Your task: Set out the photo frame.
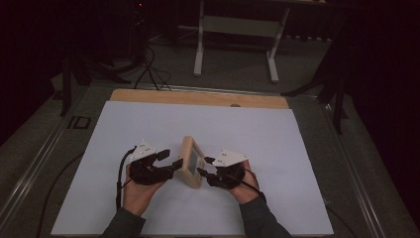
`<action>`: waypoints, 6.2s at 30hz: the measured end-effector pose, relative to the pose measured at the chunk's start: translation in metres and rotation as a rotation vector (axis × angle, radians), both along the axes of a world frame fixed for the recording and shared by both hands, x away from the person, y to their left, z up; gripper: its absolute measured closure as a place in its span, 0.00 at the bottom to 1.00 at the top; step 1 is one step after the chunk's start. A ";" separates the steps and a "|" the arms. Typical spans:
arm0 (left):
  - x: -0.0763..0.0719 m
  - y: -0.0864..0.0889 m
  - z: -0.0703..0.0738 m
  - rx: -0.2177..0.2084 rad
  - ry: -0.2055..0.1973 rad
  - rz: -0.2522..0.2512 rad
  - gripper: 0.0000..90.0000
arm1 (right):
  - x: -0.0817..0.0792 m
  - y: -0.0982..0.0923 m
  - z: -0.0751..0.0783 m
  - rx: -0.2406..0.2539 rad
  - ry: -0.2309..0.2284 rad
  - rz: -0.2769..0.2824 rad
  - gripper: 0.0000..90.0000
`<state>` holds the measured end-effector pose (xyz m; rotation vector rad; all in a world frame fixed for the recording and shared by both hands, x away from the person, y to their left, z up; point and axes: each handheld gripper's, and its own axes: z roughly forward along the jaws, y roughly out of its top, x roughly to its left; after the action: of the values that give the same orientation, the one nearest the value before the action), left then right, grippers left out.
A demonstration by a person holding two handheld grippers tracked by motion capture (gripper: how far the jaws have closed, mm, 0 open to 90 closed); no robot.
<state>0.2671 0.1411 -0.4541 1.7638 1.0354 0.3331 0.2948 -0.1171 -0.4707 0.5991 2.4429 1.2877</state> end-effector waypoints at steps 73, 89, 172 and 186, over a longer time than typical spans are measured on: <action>0.005 -0.028 -0.020 0.034 0.078 -0.038 0.65 | 0.006 -0.022 0.015 0.061 -0.023 -0.075 0.56; 0.002 -0.032 -0.020 0.049 0.058 -0.079 0.67 | 0.006 -0.030 0.023 0.108 -0.041 -0.113 0.61; -0.006 -0.050 -0.023 0.165 -0.040 -0.215 0.56 | 0.019 -0.036 0.017 0.127 -0.037 -0.258 1.00; -0.001 -0.046 -0.025 0.178 -0.017 -0.170 0.53 | 0.014 -0.036 0.020 0.099 -0.045 -0.262 1.00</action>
<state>0.2657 0.0948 -0.4790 1.9904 0.8575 0.3413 0.3090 -0.1528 -0.4511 0.8741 2.1864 1.3030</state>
